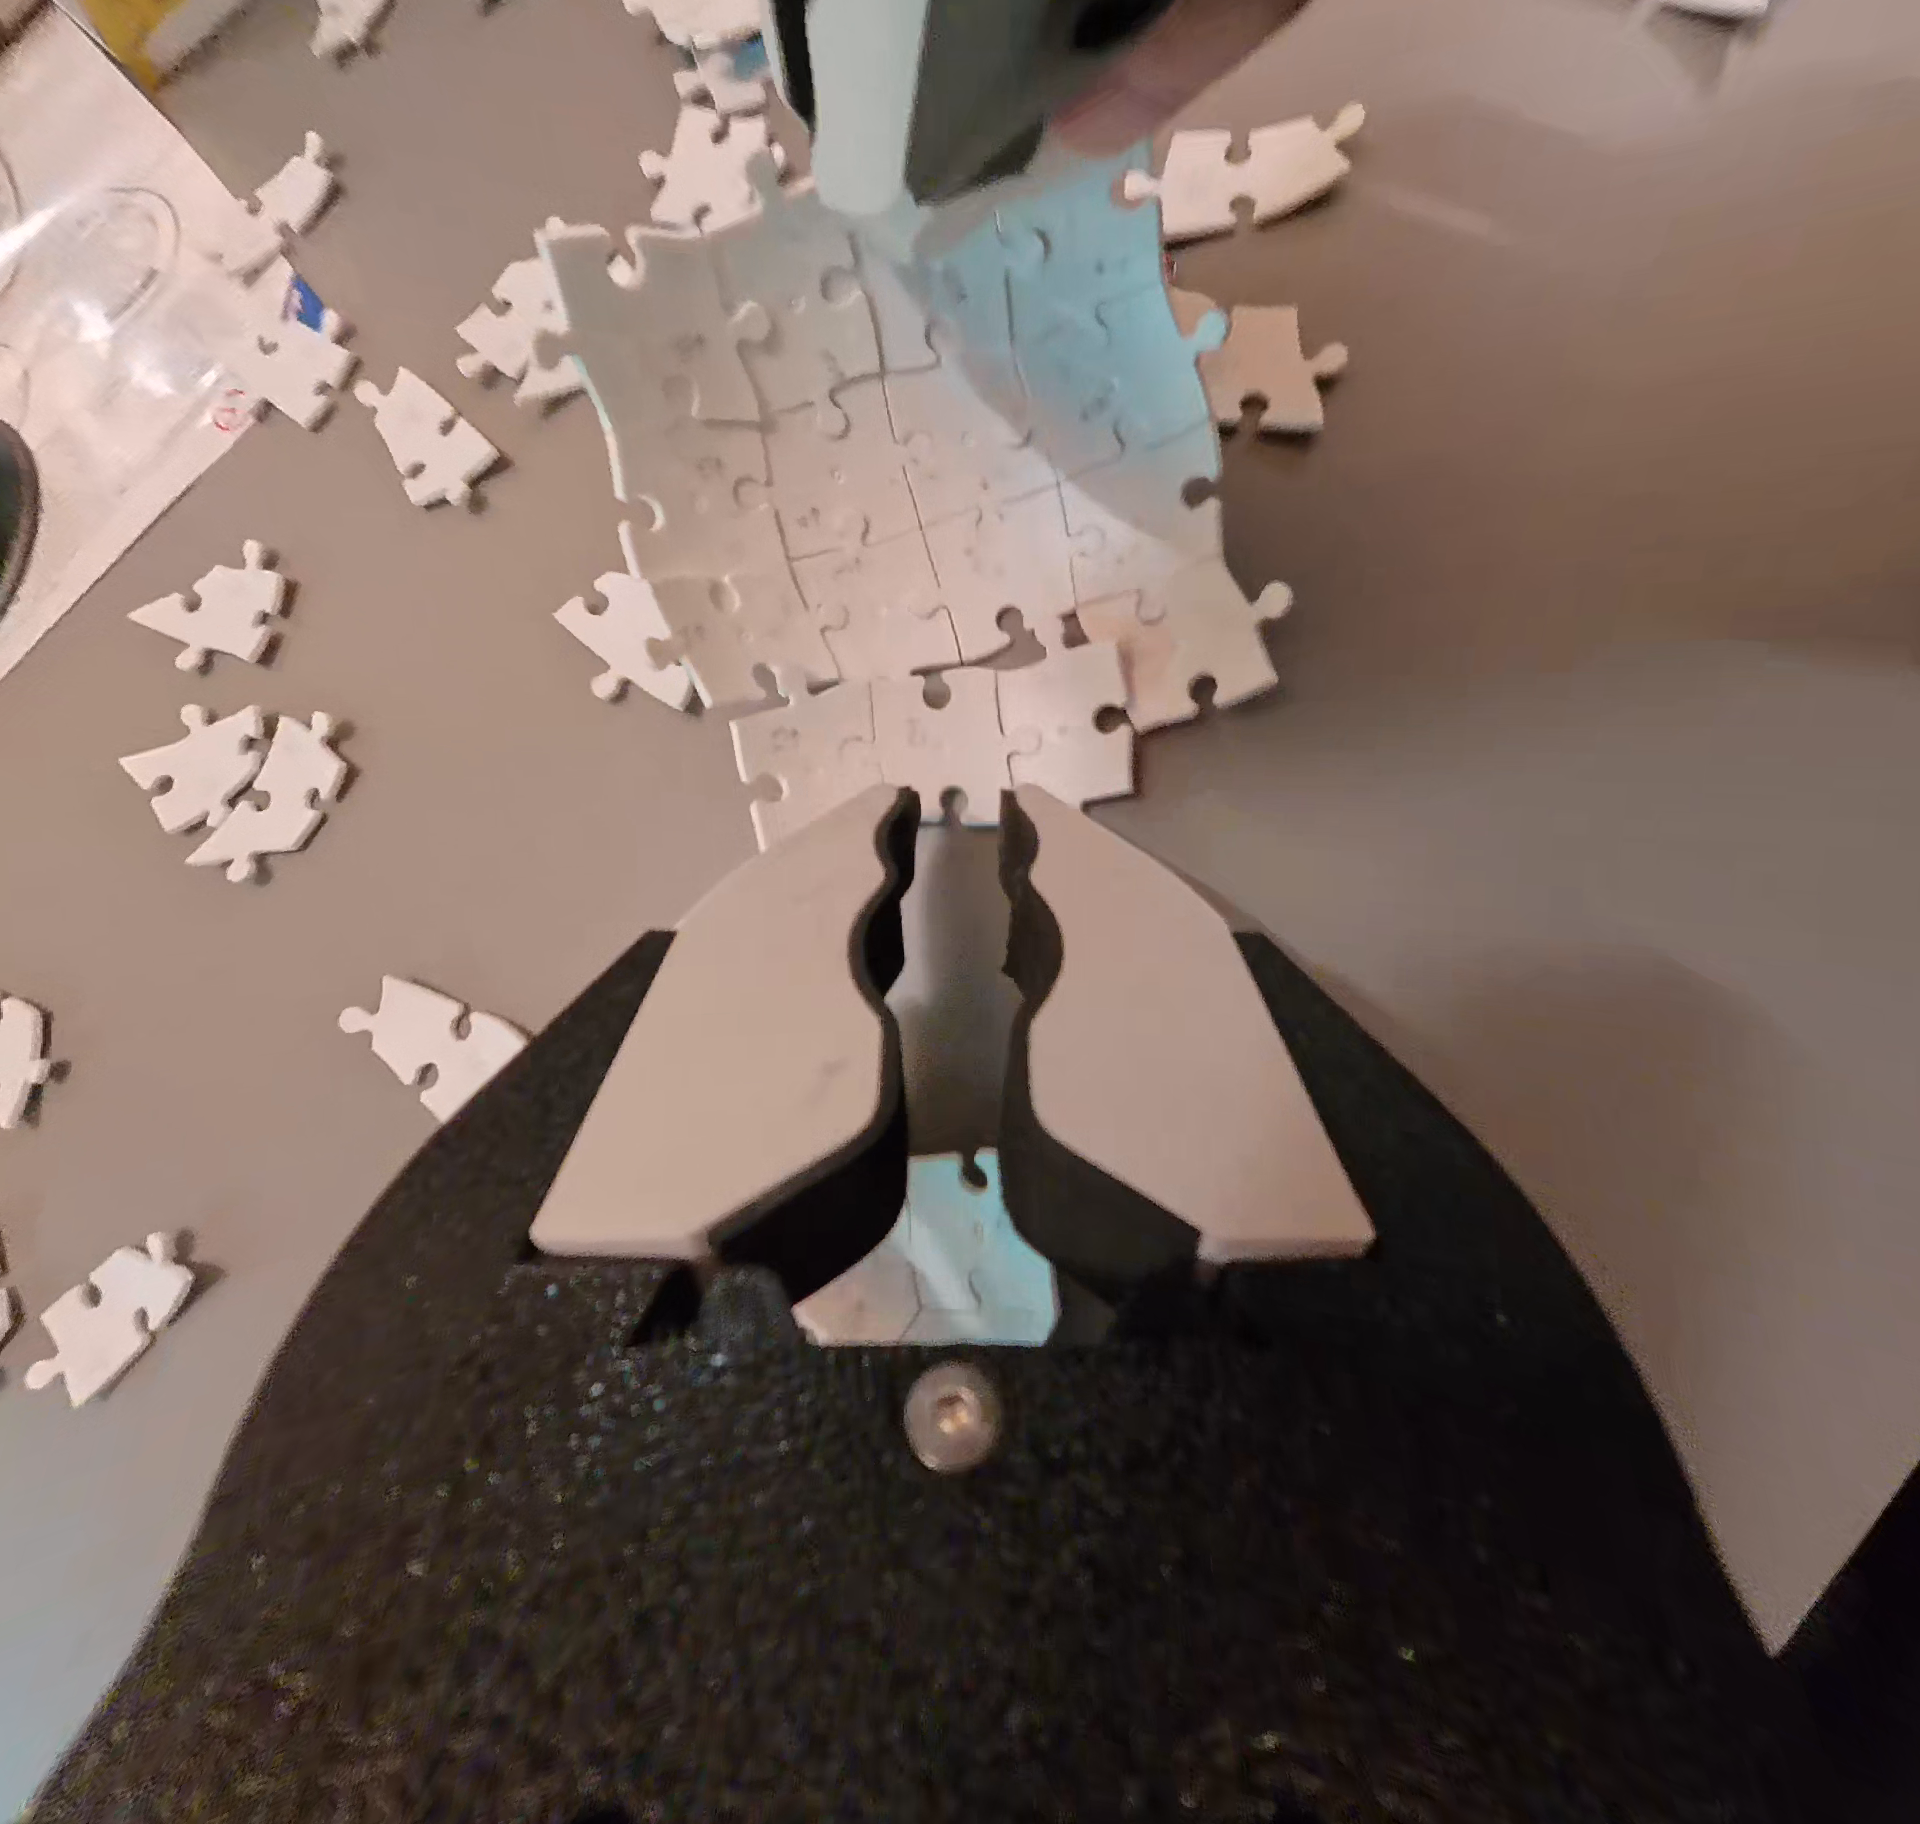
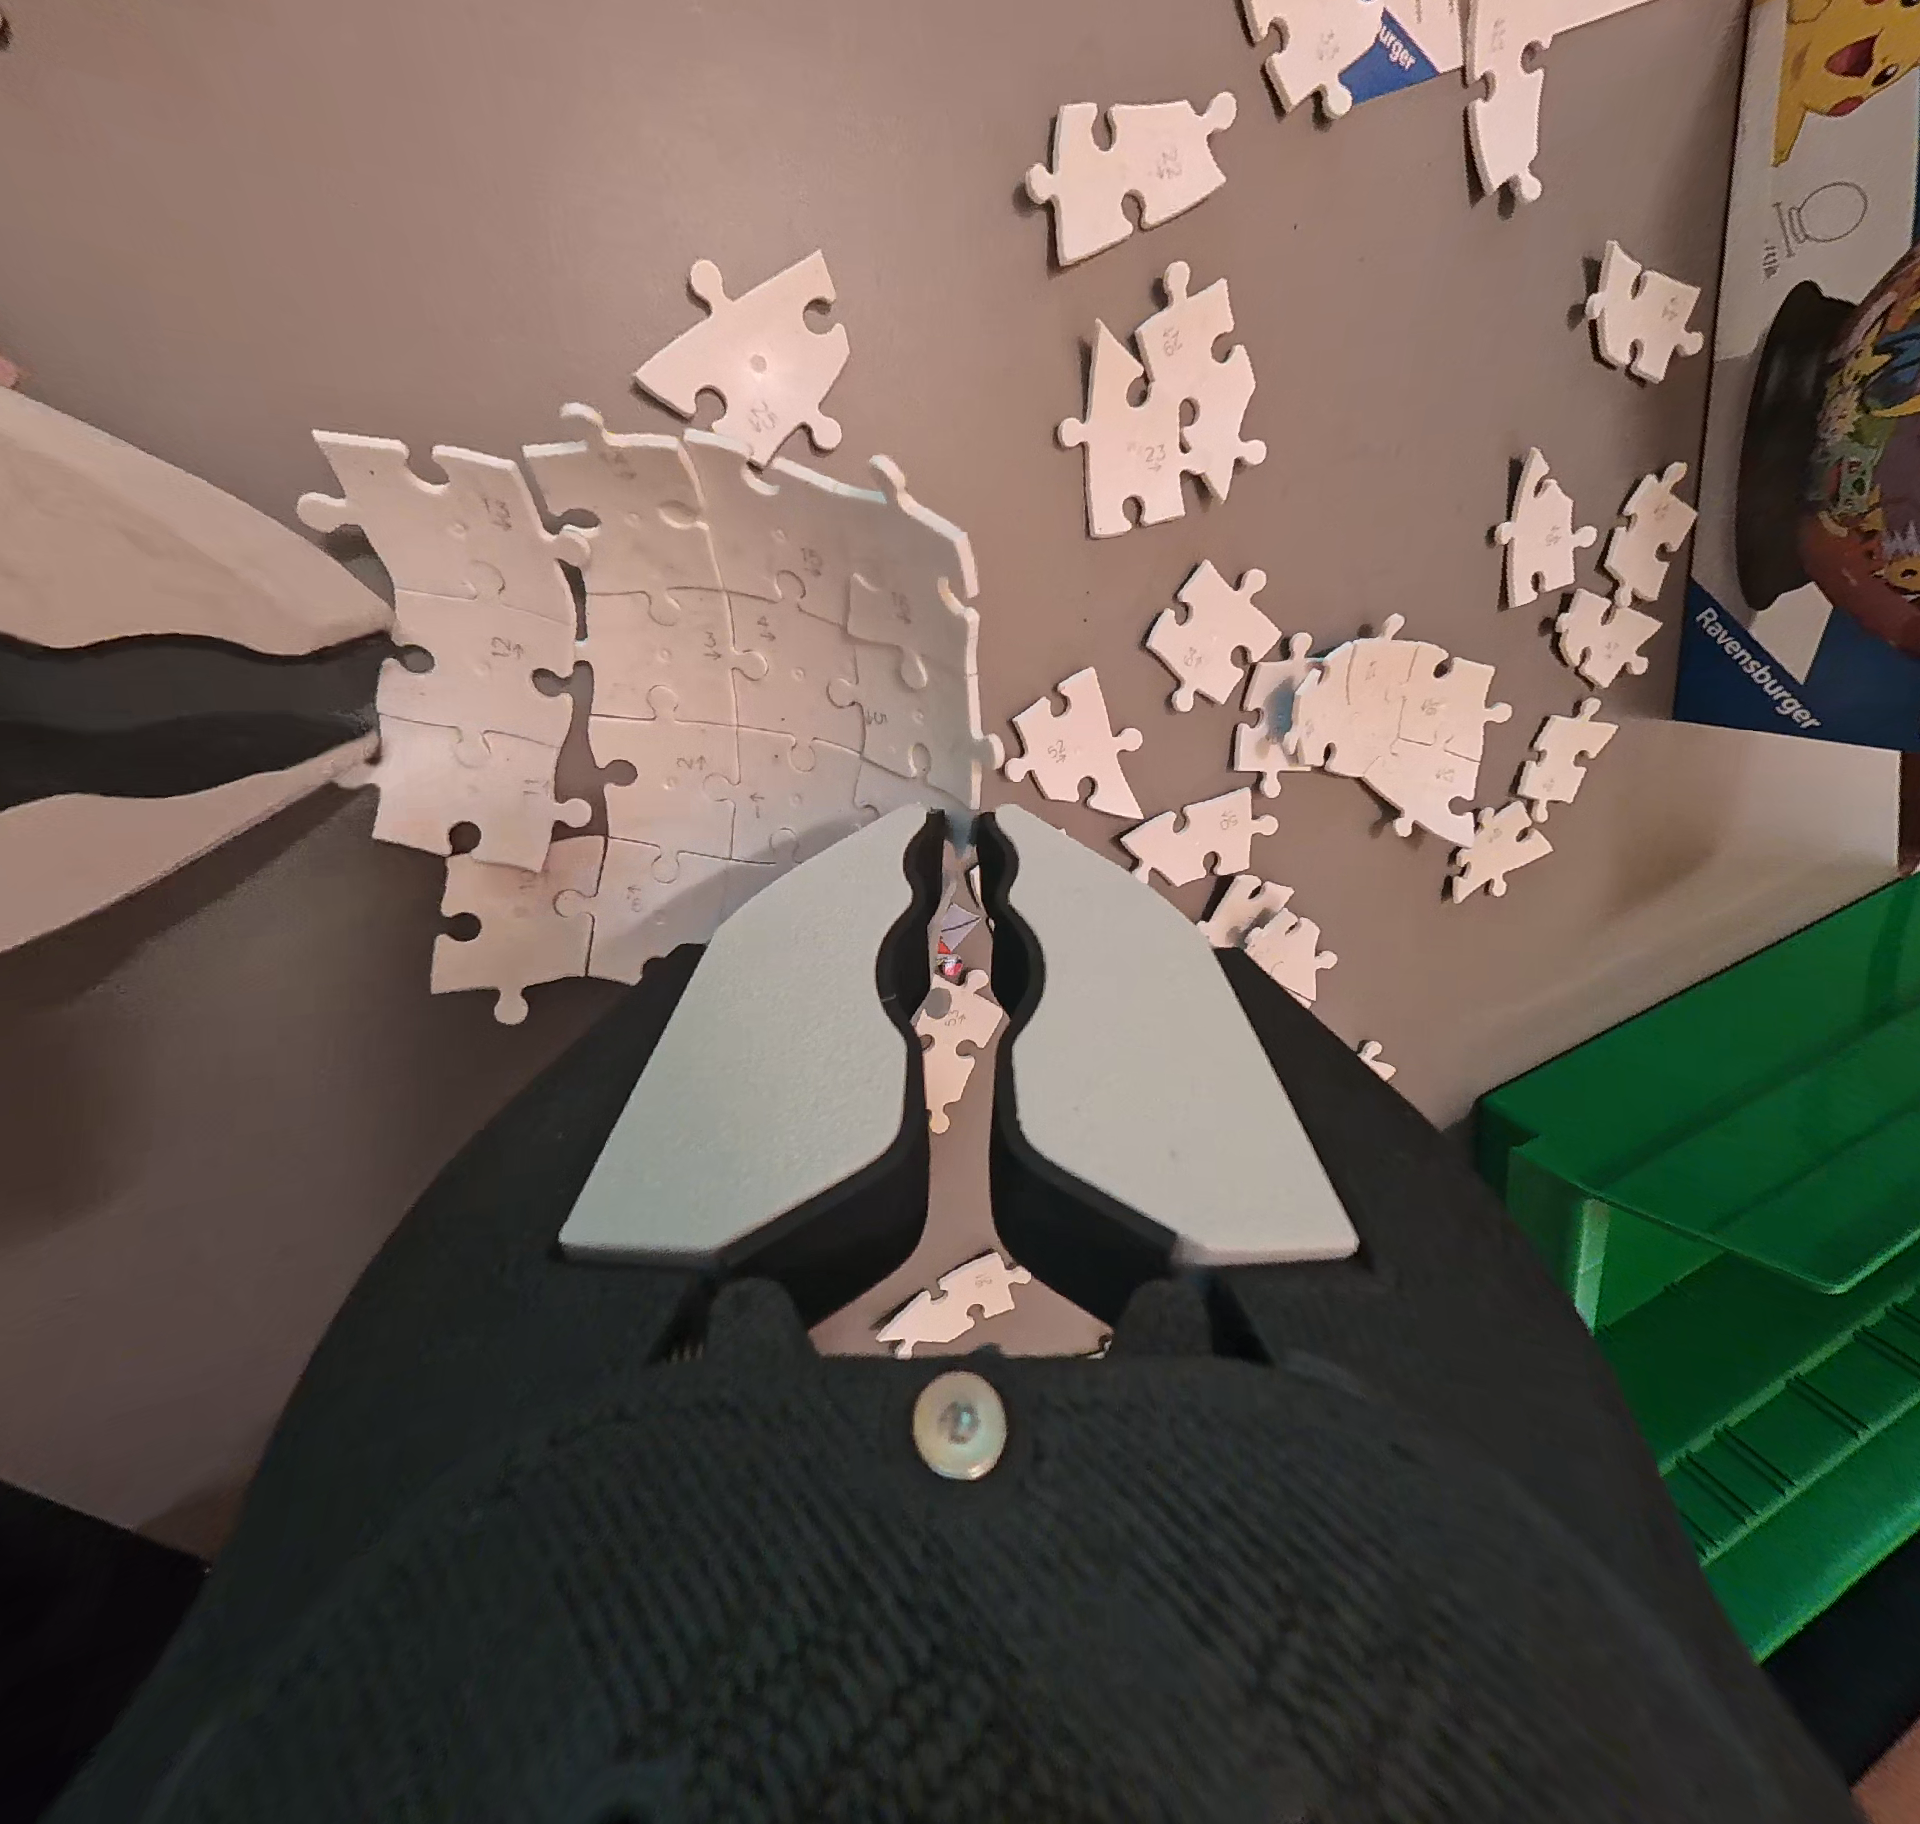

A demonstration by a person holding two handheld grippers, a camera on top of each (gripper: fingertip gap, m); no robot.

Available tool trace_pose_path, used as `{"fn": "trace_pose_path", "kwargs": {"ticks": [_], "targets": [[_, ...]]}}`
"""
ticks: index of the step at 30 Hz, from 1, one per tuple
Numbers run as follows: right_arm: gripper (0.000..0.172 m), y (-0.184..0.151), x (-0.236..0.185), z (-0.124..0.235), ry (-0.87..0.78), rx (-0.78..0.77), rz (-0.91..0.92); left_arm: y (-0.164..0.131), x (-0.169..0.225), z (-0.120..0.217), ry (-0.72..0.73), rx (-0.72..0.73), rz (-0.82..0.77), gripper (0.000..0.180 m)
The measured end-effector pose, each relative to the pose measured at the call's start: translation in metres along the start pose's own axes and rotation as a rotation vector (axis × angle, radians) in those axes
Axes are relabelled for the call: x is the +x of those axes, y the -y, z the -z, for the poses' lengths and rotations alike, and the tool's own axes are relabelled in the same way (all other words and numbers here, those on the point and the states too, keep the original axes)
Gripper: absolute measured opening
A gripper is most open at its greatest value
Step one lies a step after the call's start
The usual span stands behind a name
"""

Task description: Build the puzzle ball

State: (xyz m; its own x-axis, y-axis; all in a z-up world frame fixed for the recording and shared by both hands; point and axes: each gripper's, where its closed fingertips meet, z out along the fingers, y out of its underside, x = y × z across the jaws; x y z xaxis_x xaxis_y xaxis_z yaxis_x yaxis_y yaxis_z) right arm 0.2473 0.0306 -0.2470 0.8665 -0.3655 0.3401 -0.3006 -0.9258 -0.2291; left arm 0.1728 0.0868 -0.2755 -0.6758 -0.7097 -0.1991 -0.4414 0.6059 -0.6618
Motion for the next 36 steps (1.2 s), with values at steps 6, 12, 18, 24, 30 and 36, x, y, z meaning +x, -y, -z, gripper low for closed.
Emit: {"fn": "trace_pose_path", "kwargs": {"ticks": [6,12,18,24,30,36], "targets": [[0.006,-0.001,-0.001,0.000,0.000,-0.006,0.003,-0.004,0.007,-0.009,-0.019,-0.043,0.004,0.017],[0.006,-0.001,0.000,0.000,-0.001,-0.008,0.006,-0.004,-0.002,-0.011,0.048,-0.064,0.065,0.019],[0.006,-0.001,0.000,-0.001,0.001,-0.010,0.006,0.015,0.006,-0.009,0.029,0.040,0.029,0.017],[0.006,0.001,0.000,0.000,-0.004,-0.008,0.011,0.018,0.005,-0.019,0.006,0.049,0.050,0.014],[0.006,0.000,-0.001,0.000,-0.003,-0.009,0.009,0.015,0.006,-0.024,0.028,0.024,0.043,0.010],[0.006,0.001,-0.001,0.000,-0.007,-0.008,0.010,0.013,0.000,-0.024,0.068,0.008,0.056,0.009]]}}
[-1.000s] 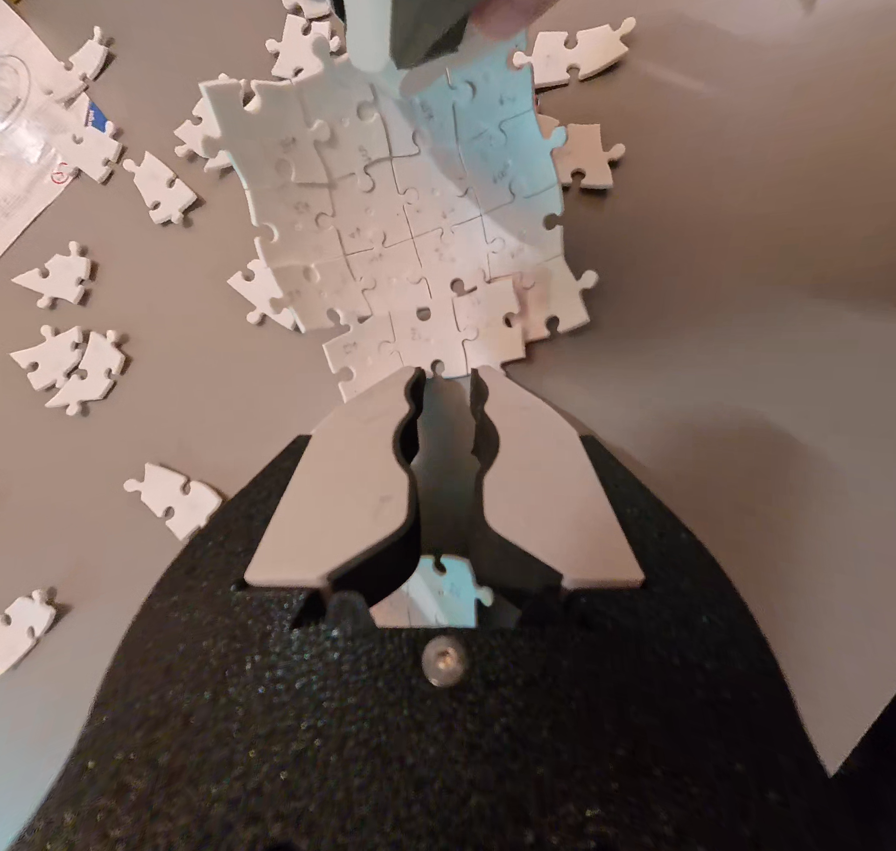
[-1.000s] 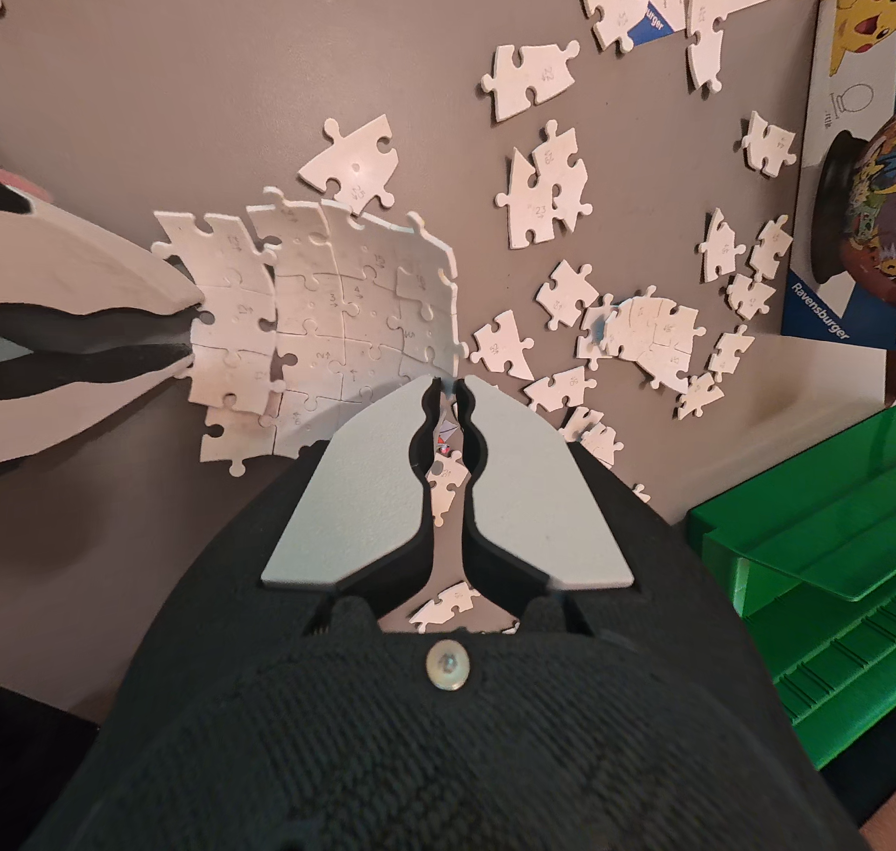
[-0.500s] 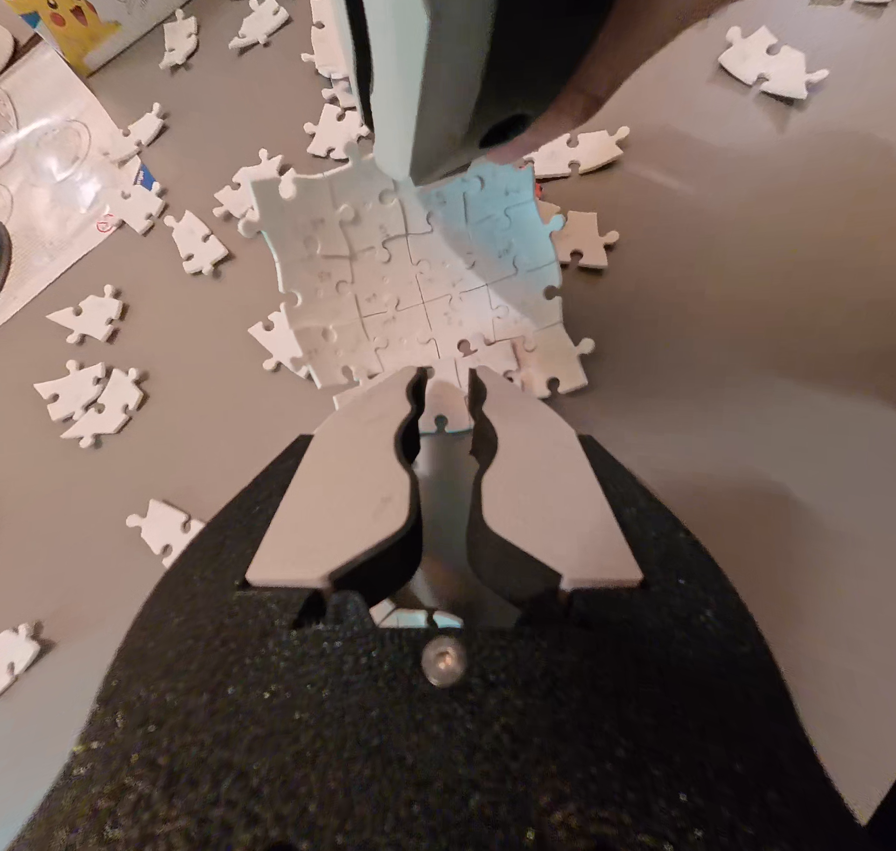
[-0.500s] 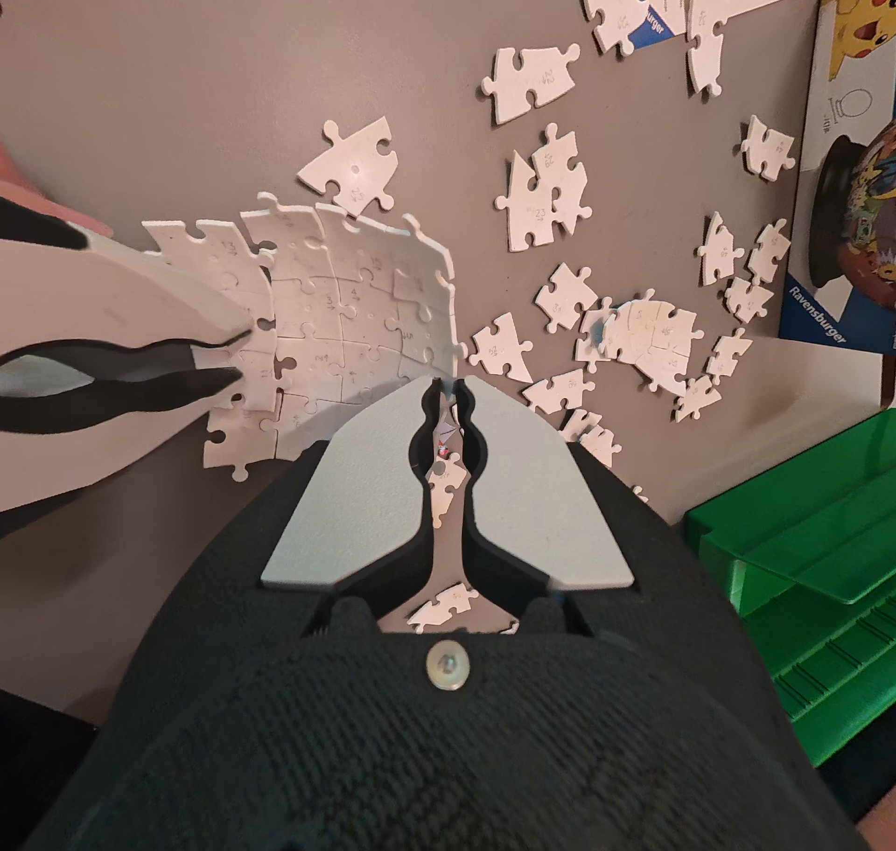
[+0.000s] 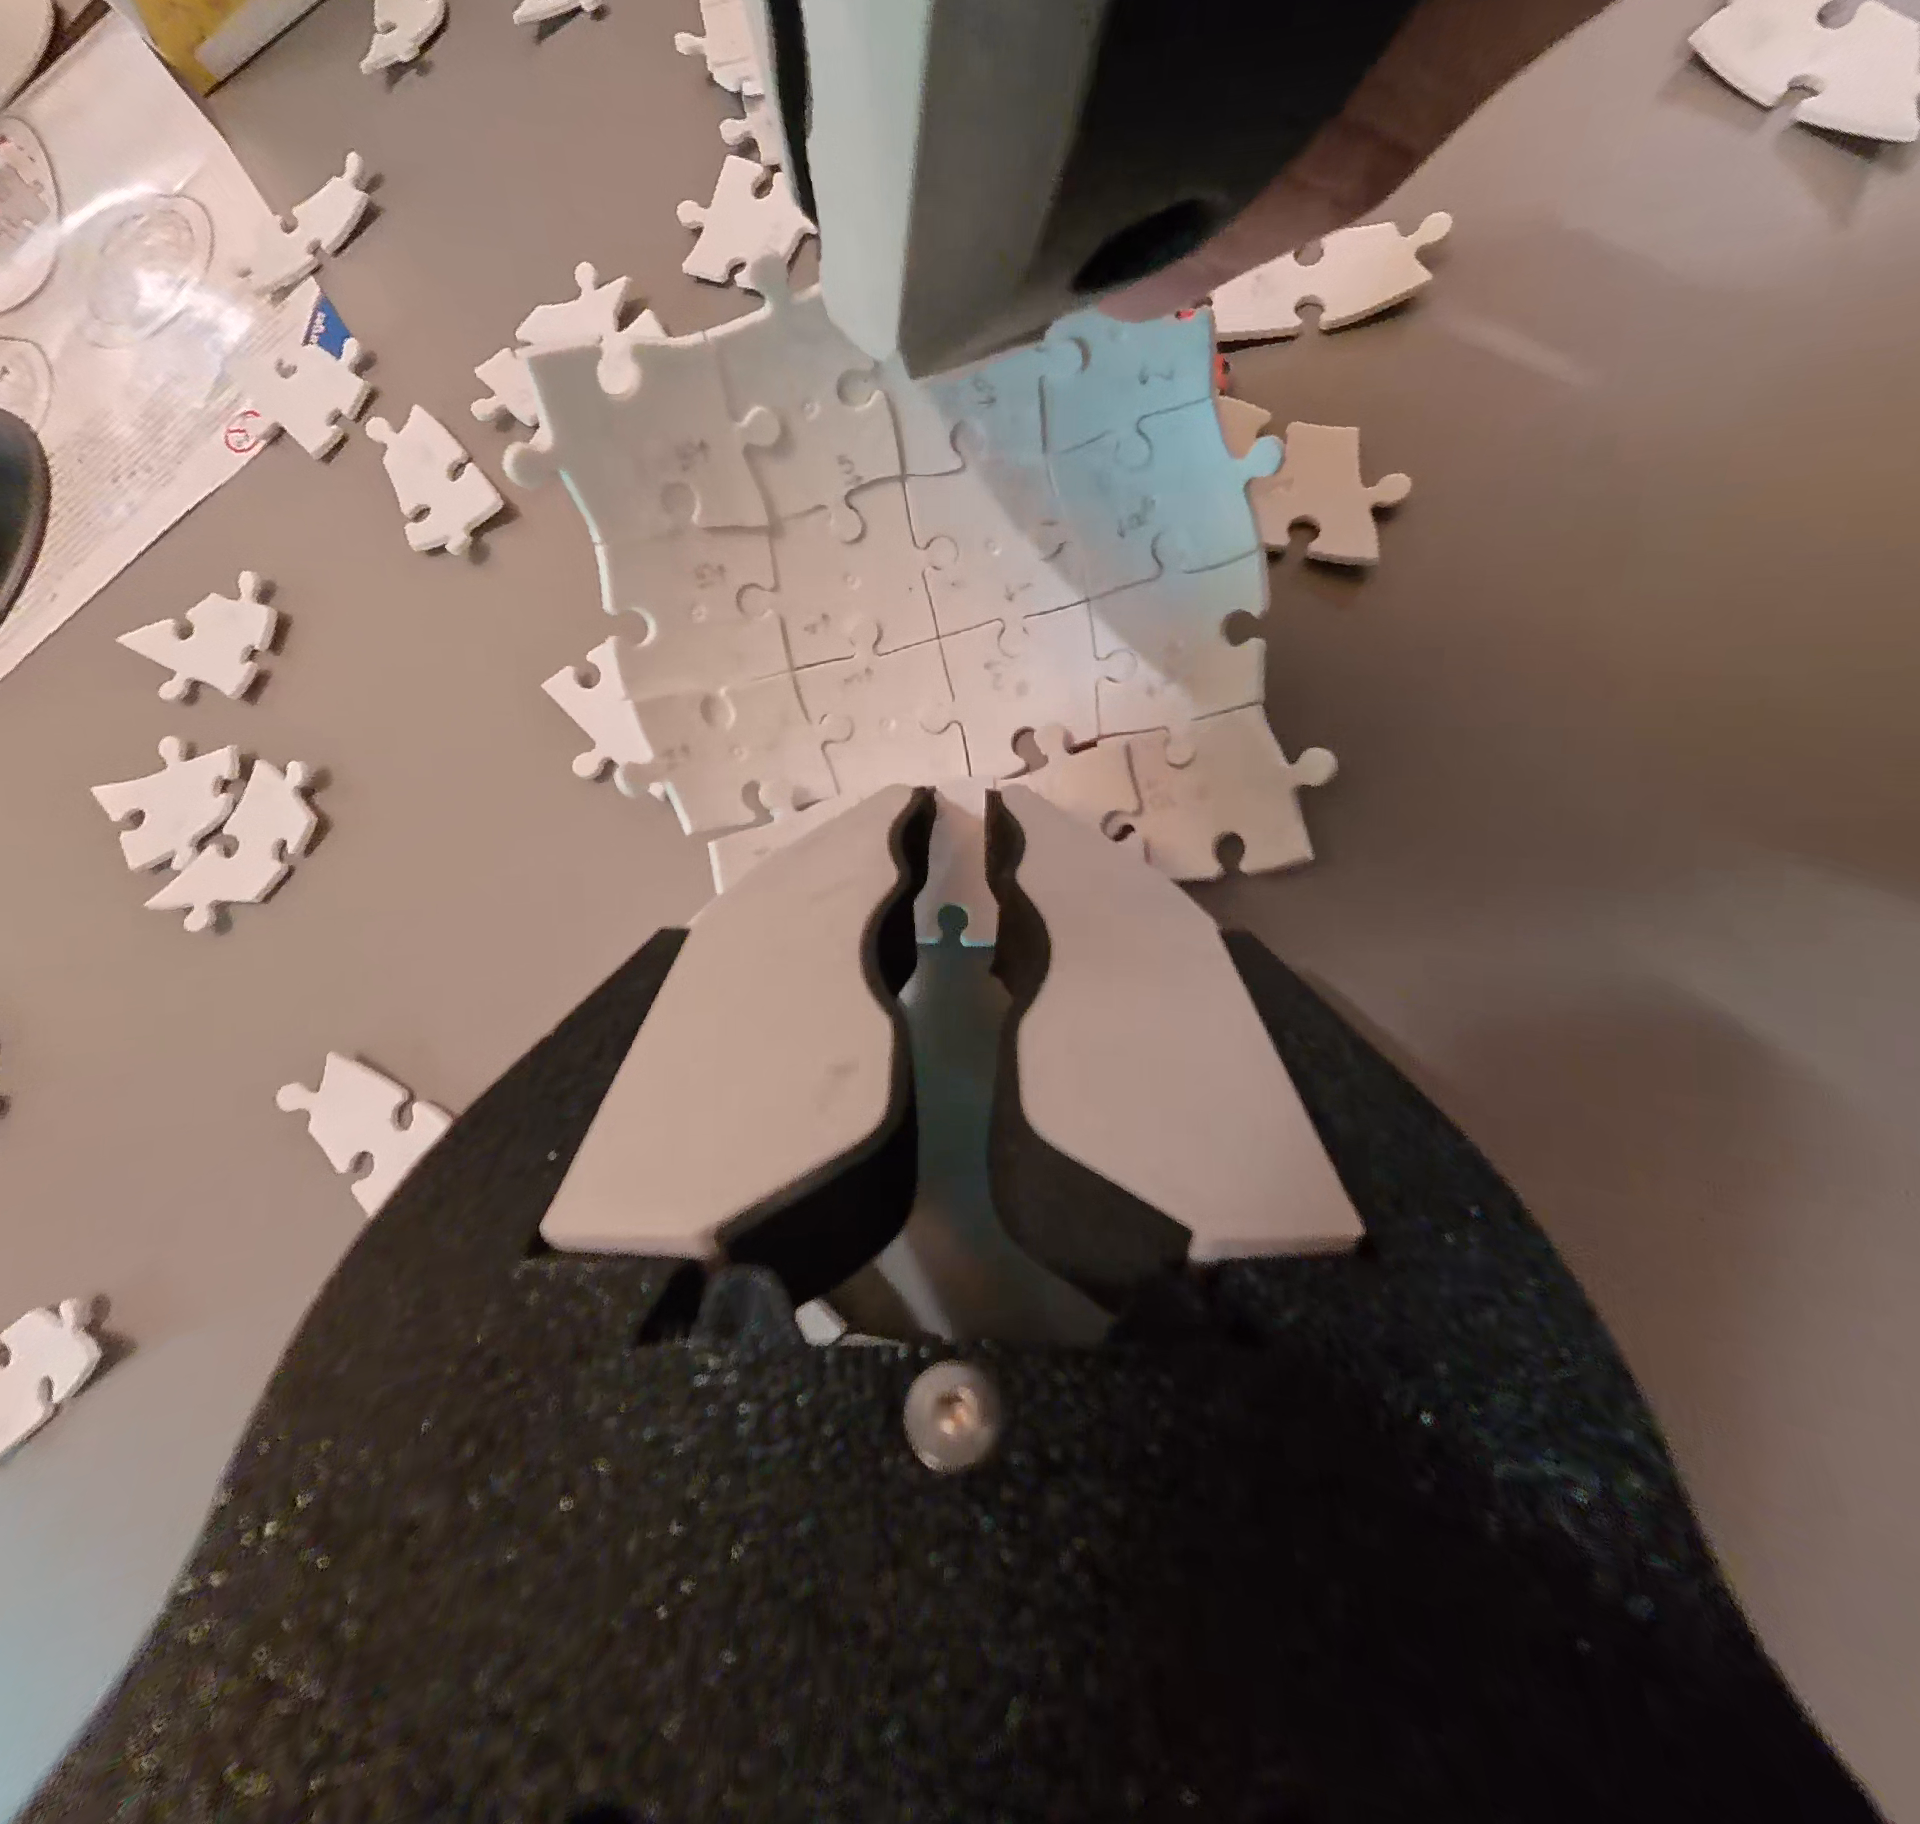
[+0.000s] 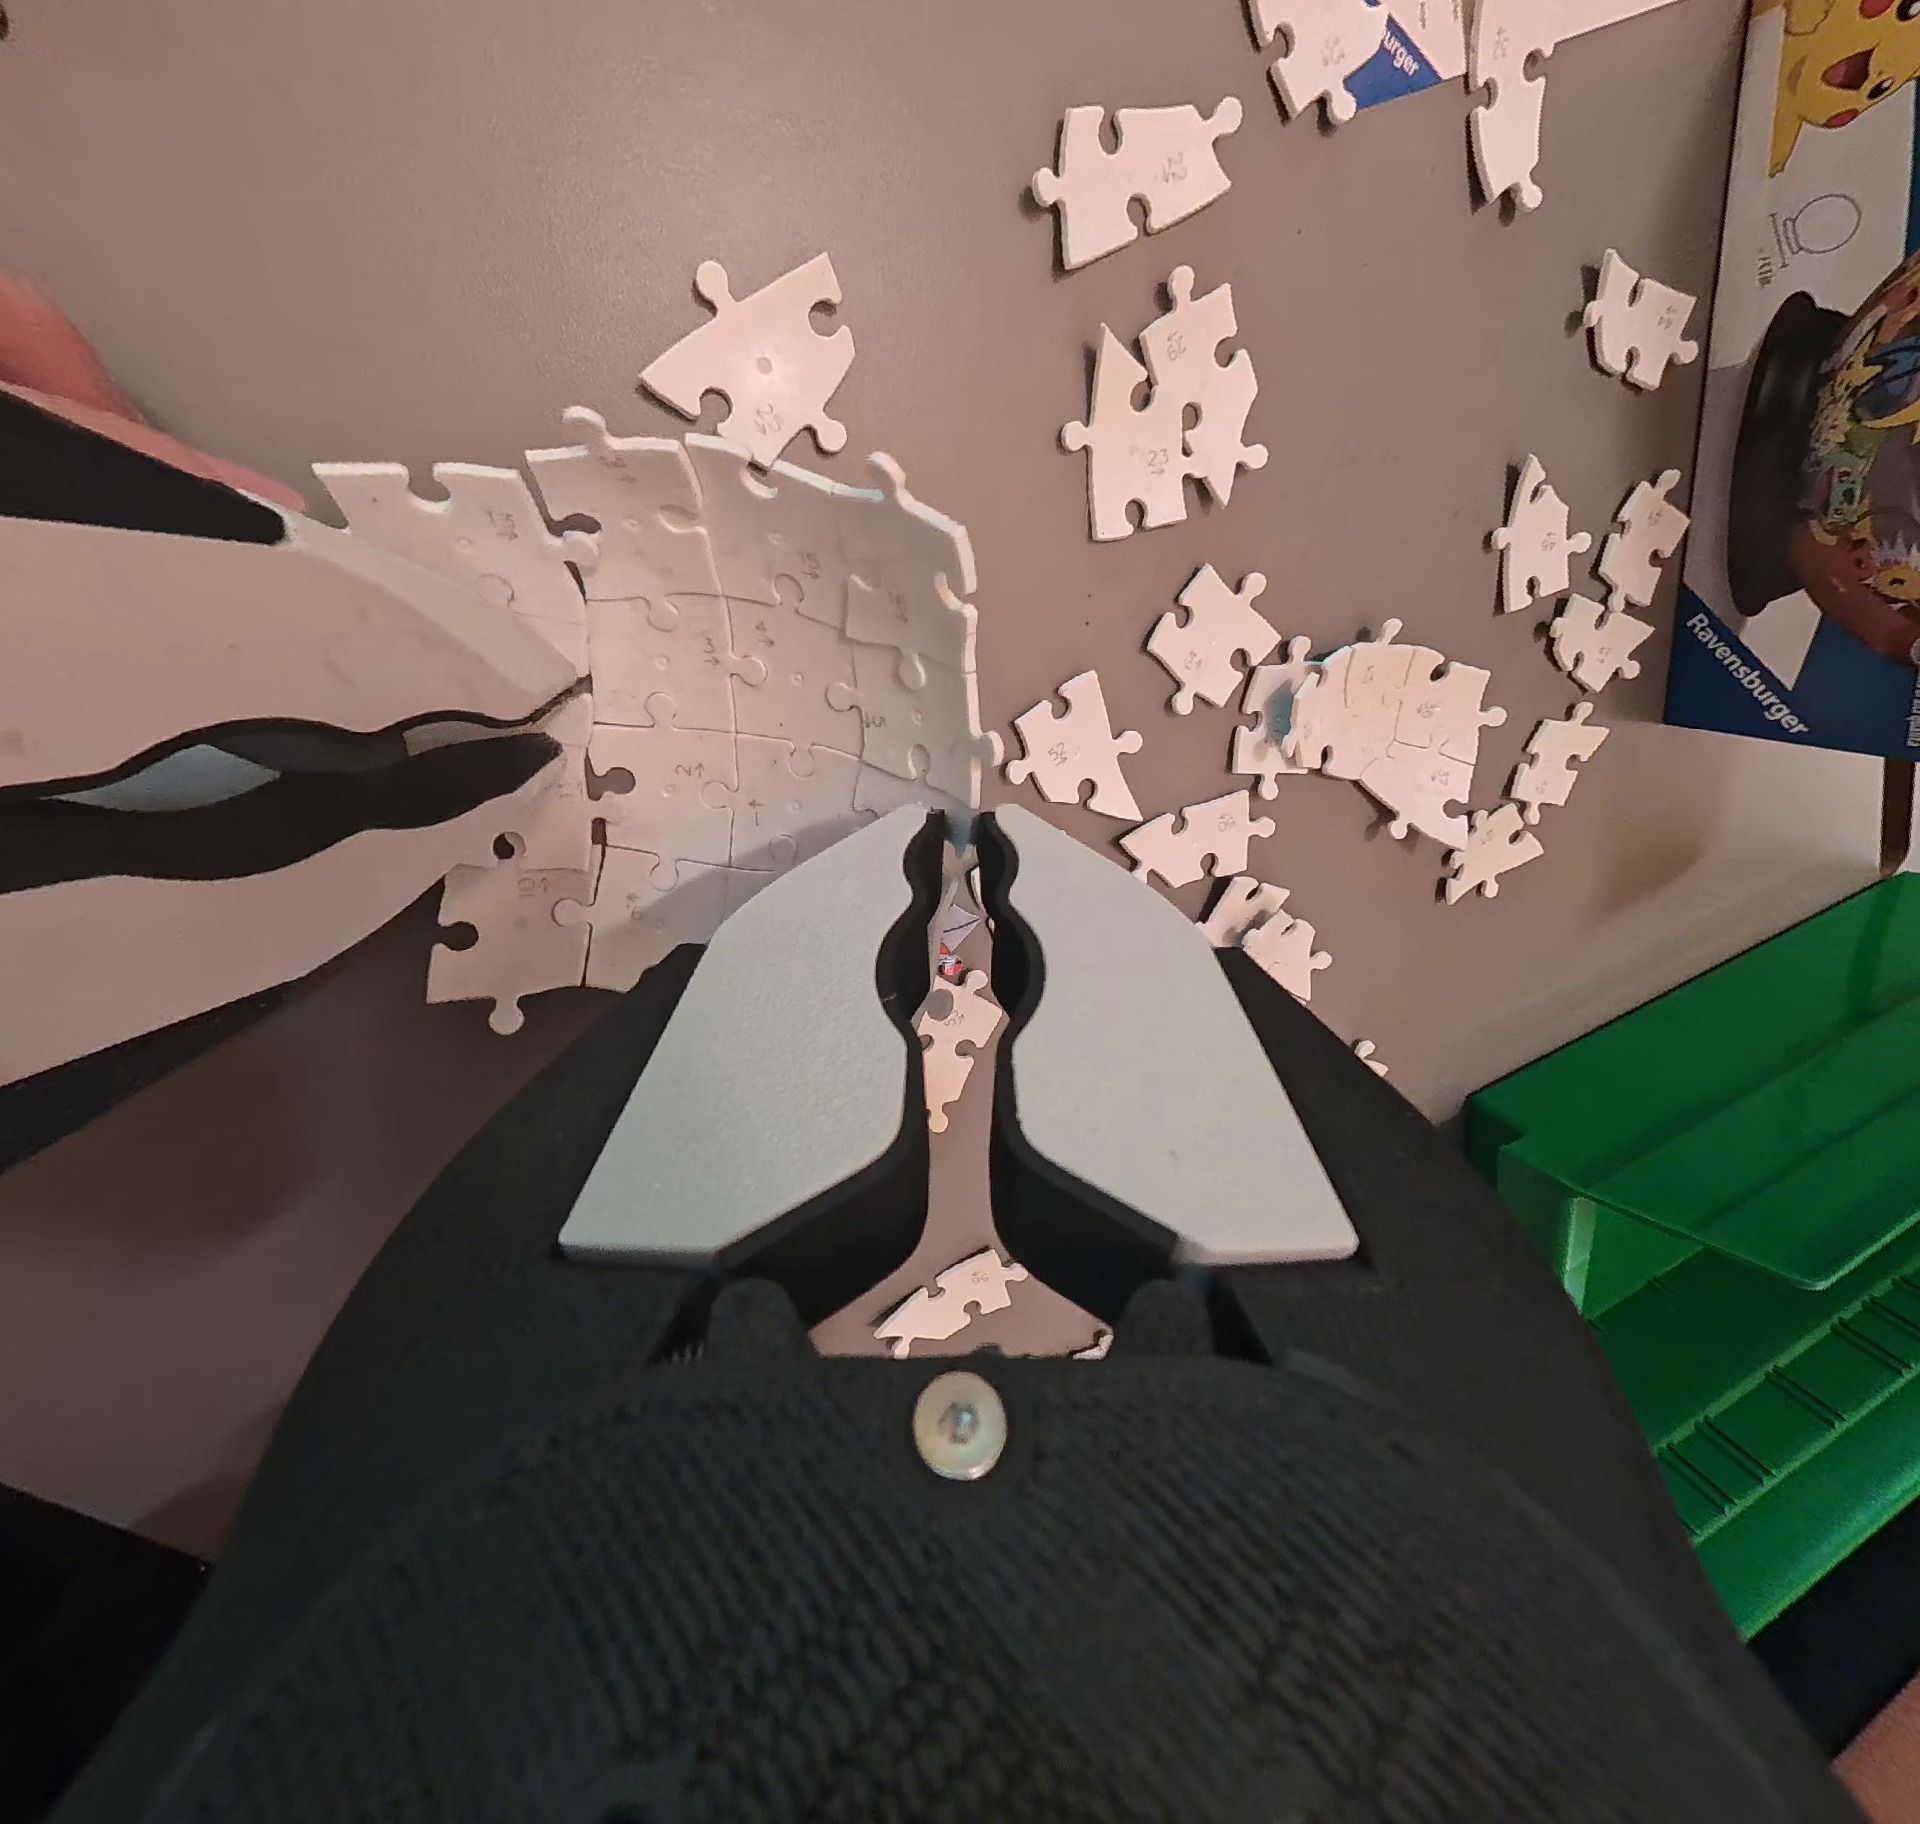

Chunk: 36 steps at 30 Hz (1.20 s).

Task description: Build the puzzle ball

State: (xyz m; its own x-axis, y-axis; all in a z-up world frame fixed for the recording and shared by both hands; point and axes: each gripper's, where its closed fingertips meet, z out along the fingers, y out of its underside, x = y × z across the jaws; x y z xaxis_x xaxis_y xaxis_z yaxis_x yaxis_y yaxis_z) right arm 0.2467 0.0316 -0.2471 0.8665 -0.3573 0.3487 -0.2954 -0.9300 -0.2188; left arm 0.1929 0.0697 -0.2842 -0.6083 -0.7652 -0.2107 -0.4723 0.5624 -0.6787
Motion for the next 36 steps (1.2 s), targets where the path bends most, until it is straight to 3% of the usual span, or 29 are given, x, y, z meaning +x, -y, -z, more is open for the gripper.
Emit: {"fn": "trace_pose_path", "kwargs": {"ticks": [12,27,36], "targets": [[0.006,-0.001,0.000,-0.001,-0.005,-0.006,0.002,0.001,-0.003,0.012,-0.043,0.011,0.064,0.026],[0.006,0.000,-0.001,-0.001,-0.019,-0.014,0.016,-0.004,-0.009,0.004,0.080,-0.012,0.048,0.022],[0.006,0.002,0.000,0.000,-0.029,-0.012,0.030,0.000,-0.007,0.003,0.040,0.030,0.027,0.024]]}}
